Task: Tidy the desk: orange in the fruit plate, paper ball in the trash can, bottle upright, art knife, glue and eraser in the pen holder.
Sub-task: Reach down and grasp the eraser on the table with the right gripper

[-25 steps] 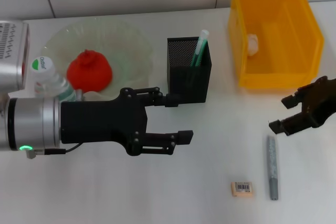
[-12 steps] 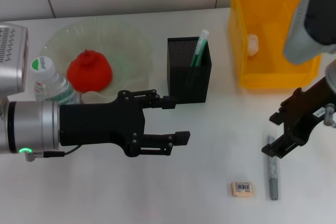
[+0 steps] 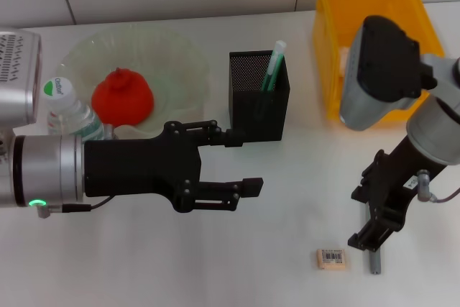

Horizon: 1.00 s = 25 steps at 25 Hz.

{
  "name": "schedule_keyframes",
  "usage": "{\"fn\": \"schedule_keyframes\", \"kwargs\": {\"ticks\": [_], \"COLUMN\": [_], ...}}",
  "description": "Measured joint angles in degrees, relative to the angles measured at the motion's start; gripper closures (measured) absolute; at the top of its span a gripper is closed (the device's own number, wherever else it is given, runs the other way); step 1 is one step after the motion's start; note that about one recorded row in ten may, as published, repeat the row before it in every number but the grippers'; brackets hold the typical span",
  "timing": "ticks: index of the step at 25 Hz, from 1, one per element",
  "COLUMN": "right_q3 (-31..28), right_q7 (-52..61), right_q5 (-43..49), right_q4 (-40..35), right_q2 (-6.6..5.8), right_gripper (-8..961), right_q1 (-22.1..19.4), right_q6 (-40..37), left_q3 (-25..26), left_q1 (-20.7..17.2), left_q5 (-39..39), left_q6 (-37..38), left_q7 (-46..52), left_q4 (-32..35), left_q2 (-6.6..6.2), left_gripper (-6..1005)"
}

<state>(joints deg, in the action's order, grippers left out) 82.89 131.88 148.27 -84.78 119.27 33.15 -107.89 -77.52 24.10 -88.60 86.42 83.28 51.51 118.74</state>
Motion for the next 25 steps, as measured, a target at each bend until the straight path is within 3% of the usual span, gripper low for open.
{"fn": "schedule_keyframes", "kwargs": {"ticks": [25], "right_q3": [12.5], "right_q7": [2.9], "right_q5": [-0.1], "right_q4": [11.7], "right_q2": [0.34], "right_gripper": [191], "right_q1": [7.2], "right_q6": [5.2], "left_q3": [-0.1], "left_q1": [0.8], "left_q5": [0.0], "left_q6": [0.0], "left_q7": [-0.7], "left_q4": [-1.8], "left_q2": [0.09], "left_gripper": [214]}}
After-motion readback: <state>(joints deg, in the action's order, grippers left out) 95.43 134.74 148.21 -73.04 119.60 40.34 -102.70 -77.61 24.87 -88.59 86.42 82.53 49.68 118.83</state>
